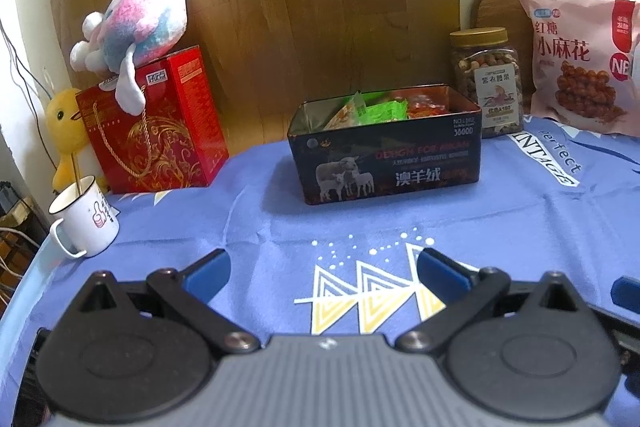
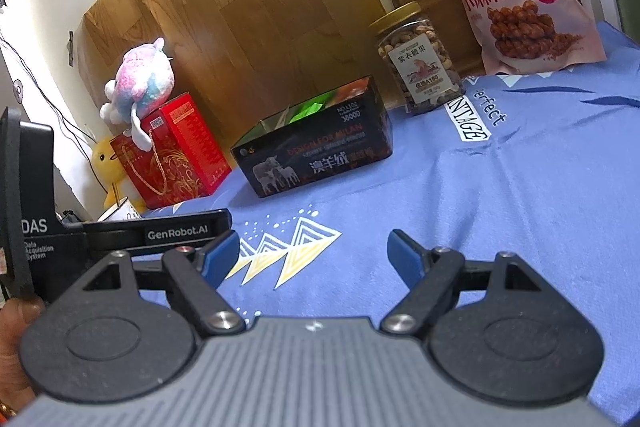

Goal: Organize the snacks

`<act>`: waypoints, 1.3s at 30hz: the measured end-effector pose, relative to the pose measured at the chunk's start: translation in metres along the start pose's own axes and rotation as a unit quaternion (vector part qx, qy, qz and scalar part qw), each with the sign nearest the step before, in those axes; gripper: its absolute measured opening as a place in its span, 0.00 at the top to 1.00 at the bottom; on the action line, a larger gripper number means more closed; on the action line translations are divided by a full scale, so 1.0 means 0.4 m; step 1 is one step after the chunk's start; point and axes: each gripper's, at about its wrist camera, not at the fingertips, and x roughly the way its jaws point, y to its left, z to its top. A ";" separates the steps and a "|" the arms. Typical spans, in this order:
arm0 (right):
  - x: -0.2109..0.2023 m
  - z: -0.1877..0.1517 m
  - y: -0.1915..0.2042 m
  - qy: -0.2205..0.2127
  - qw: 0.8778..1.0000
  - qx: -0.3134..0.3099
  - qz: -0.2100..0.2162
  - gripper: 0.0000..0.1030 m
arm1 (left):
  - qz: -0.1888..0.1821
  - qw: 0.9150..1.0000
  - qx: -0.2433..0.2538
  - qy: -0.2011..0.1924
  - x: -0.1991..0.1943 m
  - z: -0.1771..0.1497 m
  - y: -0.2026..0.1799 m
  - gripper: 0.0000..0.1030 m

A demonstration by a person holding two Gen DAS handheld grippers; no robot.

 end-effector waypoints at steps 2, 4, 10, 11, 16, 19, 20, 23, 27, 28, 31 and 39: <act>-0.002 0.001 0.000 -0.002 1.000 0.000 -0.001 0.19 | -0.003 1.000 -0.002 0.002 0.002 0.003 -0.001 0.00; -0.002 0.001 -0.001 -0.002 1.000 0.002 0.000 0.19 | -0.006 1.000 -0.001 0.002 0.003 0.005 -0.003 0.00; -0.001 0.002 -0.001 -0.004 1.000 -0.001 -0.003 0.19 | -0.007 1.000 -0.002 0.002 0.005 0.007 -0.005 0.00; 0.000 0.003 0.000 -0.004 1.000 -0.001 -0.004 0.19 | -0.007 1.000 -0.004 0.004 0.005 0.006 -0.003 0.00; 0.004 0.001 0.003 -0.002 1.000 -0.004 -0.002 0.19 | -0.001 1.000 -0.006 0.004 0.001 0.003 0.005 0.00; 0.006 -0.001 0.005 -0.001 1.000 -0.003 -0.003 0.19 | 0.003 1.000 -0.010 0.002 -0.002 0.003 0.013 0.00; 0.007 -0.002 0.006 0.000 1.000 -0.003 -0.003 0.19 | 0.005 1.000 -0.010 0.000 -0.003 0.003 0.015 0.00; 0.010 -0.002 0.008 0.001 1.000 -0.003 -0.002 0.19 | 0.010 1.000 -0.011 -0.004 -0.006 0.003 0.020 0.00; 0.009 0.002 0.017 -0.001 1.000 -0.007 0.001 0.19 | 0.017 1.000 -0.013 -0.008 -0.010 0.001 0.026 0.00; 0.009 0.002 0.019 -0.002 1.000 -0.008 0.001 0.19 | 0.019 1.000 -0.013 -0.009 -0.010 0.000 0.028 0.00; 0.012 0.005 0.024 -0.001 1.000 -0.010 0.001 0.19 | 0.022 1.000 -0.015 -0.011 -0.010 -0.003 0.034 0.00; 0.018 0.004 0.032 0.000 1.000 -0.014 0.004 0.19 | 0.023 0.999 -0.022 -0.015 -0.012 -0.005 0.054 0.00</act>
